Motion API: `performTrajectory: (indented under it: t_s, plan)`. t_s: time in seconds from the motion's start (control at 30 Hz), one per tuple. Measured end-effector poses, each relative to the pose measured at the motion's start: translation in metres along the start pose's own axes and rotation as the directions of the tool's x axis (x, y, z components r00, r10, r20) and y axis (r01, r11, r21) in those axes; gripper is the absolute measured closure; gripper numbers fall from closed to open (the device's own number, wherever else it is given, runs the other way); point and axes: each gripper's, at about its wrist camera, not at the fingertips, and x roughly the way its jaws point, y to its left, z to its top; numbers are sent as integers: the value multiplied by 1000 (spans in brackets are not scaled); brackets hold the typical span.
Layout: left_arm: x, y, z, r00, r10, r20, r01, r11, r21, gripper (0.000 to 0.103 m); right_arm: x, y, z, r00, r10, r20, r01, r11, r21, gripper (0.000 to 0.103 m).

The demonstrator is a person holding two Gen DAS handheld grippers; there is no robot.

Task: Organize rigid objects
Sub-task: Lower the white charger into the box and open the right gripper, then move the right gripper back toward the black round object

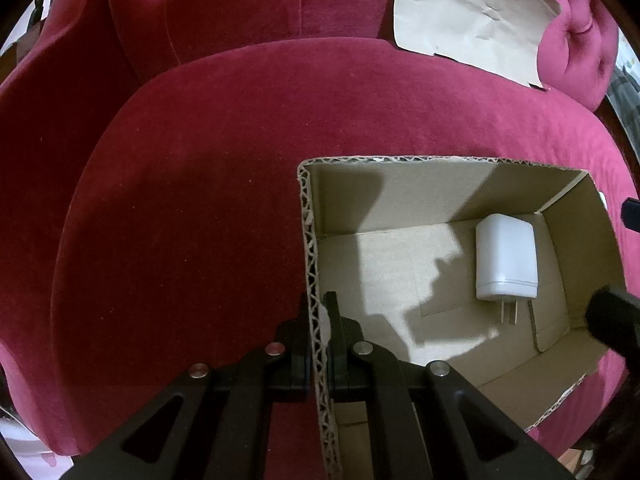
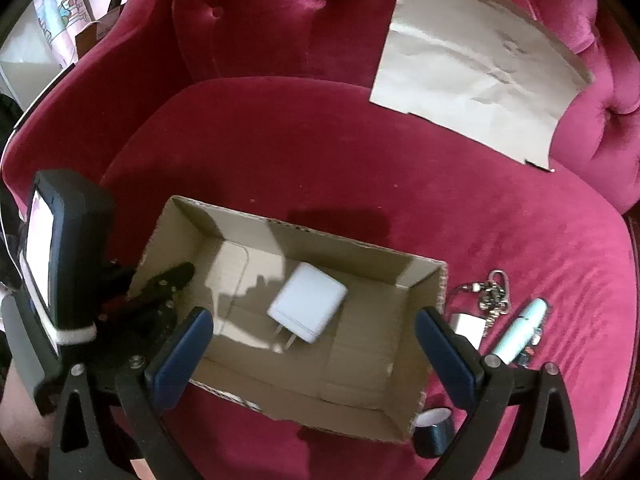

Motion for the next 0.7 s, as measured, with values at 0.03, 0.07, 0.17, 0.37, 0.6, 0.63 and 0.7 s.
performTrajectory:
  t_s: [0.03, 0.07, 0.17, 0.37, 0.6, 0.63, 0.7]
  plan:
    - [0, 0, 1, 1000, 2, 0, -2, 1000, -1, 98, -1, -2, -1, 1000, -6, 4, 6, 1000, 0, 0]
    - [0, -1, 1, 1000, 4, 1, -4, 1000, 1, 98, -4, -5, -3, 1000, -11, 7, 11, 1000, 1, 0]
    - [0, -2, 0, 1000, 9, 3, -9, 1000, 7, 98, -9, -14, -7, 1000, -18, 11, 18, 1000, 12, 0]
    - [1, -2, 0, 1000, 16, 5, -16, 1000, 14, 98, -23, -37, -13, 999, -39, 18, 38, 998, 50, 0]
    - [-1, -5, -3, 1000, 27, 13, -27, 999, 17, 98, -38, -70, -25, 997, -75, 17, 73, 992, 107, 0]
    - [-1, -6, -3, 1000, 28, 14, -28, 999, 17, 98, -39, -76, -28, 996, -84, 16, 81, 990, 118, 0]
    - [-1, -6, -3, 999, 30, 15, -30, 999, 18, 98, -41, -85, -33, 995, -95, 9, 93, 987, 134, 0]
